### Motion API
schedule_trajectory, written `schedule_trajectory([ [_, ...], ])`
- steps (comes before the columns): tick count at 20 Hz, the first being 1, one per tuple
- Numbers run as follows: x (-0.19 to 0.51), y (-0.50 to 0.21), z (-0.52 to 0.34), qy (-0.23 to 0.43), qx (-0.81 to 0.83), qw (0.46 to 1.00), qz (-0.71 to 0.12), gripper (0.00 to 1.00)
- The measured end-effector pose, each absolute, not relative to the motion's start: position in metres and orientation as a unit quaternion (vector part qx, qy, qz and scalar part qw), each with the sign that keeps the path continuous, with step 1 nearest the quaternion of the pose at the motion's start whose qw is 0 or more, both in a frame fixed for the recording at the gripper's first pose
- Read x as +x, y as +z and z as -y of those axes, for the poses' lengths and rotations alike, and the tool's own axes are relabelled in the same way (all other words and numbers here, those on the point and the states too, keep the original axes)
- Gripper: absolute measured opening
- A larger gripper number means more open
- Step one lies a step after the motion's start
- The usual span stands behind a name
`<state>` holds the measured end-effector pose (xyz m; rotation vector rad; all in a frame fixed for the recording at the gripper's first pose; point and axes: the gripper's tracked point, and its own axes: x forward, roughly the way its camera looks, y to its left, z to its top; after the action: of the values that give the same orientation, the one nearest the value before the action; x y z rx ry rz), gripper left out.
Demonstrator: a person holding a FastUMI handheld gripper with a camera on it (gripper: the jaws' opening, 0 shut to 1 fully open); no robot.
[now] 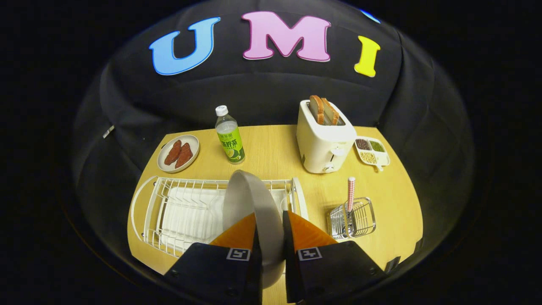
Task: Take the plate from the dish rack, then take the spoon from the basket and place it into the plate.
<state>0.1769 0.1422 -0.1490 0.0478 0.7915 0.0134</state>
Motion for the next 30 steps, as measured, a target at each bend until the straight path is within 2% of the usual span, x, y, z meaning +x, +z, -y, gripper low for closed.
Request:
schedule_trajectory([
  [3, 0.169, -0.152, -0.133, 0.015, 0.039, 0.921, -0.387, 0.26],
  [7, 0.145, -0.128, -0.130, 0.077, 0.078, 0.918, -0.381, 0.26],
  [12, 0.103, -0.092, -0.091, 0.121, 0.092, 0.921, -0.358, 0.26],
  [17, 0.047, -0.097, -0.027, 0.119, 0.141, 0.909, -0.373, 0.25],
  [24, -0.004, -0.152, 0.058, 0.114, 0.199, 0.873, -0.431, 0.25],
  [30, 0.012, -0.231, 0.087, 0.100, 0.218, 0.841, -0.486, 0.26],
])
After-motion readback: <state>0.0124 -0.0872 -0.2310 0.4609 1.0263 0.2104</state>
